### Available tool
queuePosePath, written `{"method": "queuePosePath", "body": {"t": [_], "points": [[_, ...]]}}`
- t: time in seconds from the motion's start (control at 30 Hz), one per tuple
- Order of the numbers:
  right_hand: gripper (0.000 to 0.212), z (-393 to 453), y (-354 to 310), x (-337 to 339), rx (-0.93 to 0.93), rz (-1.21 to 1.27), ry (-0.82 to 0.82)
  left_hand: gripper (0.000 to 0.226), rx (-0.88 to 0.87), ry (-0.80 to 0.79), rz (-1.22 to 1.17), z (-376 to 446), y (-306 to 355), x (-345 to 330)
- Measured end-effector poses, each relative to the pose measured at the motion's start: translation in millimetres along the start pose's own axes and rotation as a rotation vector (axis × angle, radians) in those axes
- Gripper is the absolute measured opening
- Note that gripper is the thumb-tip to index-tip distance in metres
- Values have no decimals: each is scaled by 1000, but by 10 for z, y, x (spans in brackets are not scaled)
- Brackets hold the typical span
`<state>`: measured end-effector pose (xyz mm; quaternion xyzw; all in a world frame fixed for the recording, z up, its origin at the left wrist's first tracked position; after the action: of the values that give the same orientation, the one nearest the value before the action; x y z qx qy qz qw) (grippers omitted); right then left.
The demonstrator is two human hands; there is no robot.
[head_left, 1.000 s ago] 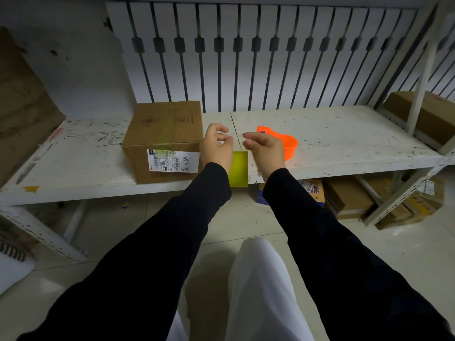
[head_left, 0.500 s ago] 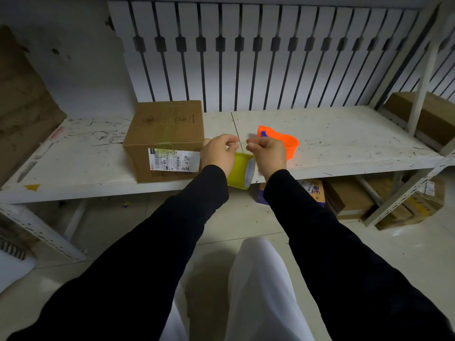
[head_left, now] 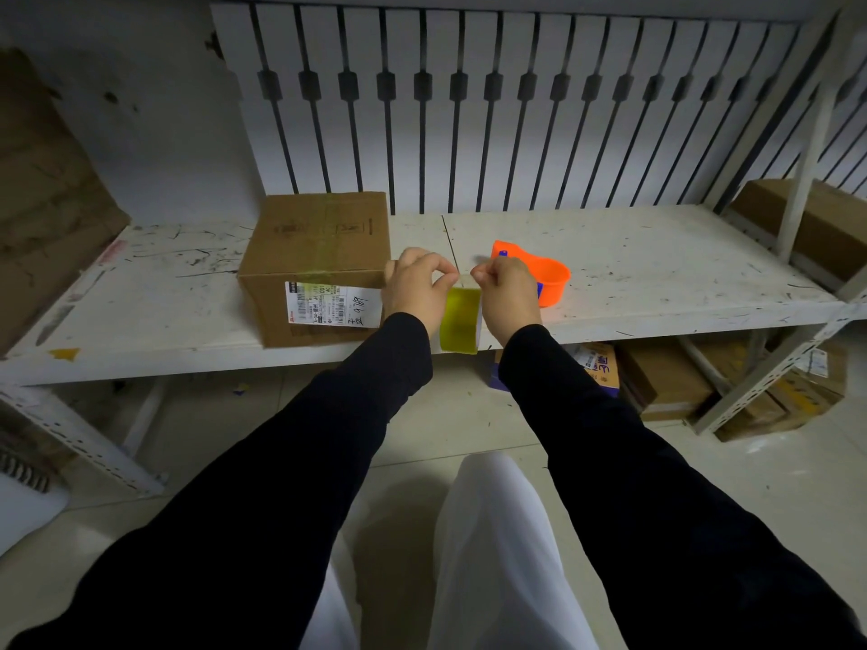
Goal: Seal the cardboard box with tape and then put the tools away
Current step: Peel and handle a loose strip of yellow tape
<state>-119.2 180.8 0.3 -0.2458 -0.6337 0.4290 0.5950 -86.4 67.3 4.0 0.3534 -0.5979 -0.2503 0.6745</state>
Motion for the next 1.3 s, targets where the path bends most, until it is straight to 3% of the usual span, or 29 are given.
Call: {"method": "queuePosePath", "body": {"t": [0.27,0.33,0.43,0.57,0.7,0.8,0.97,1.13,1.3], "points": [[23,-42,-36,26,39,198,-105,14,-86,-96,-202,-8,-4,22],[6,-61,-47,-9,48,206,-145,16,-101,-88,-190,-4,-3,40],[21,-60,-68,-45,72,134,-180,13,-101,-80,-150,-6,-13,65],[17,-45,-46,-56,56,105,-182,11,-72,-81,-202,-56,-45,104],[12,-70,-80,-41,67,134,-166,44,-35,-162,-329,-106,-45,69],[12,-76,-114,-8,65,159,-157,60,104,-235,-335,-100,-133,-29],[13,-94,-114,-6,46,181,-149,46,273,-295,-379,-117,-247,-142],[9,-74,-99,75,22,184,-80,36,212,-240,-559,-170,-179,-195],[17,-7,-34,230,-15,103,-59,18,179,-328,-686,-223,-58,-236]]}}
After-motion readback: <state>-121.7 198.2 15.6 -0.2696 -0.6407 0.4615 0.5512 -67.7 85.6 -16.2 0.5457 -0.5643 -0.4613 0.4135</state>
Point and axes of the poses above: each hand's wrist, its own z-axis towards the middle knuckle, its own x-axis out of the back of the hand, y = z × x, the point moved 4 cm from there along z, towards the middle knuckle, and after that the axes turned 14 degrees about -y, right-handed, at the moved point
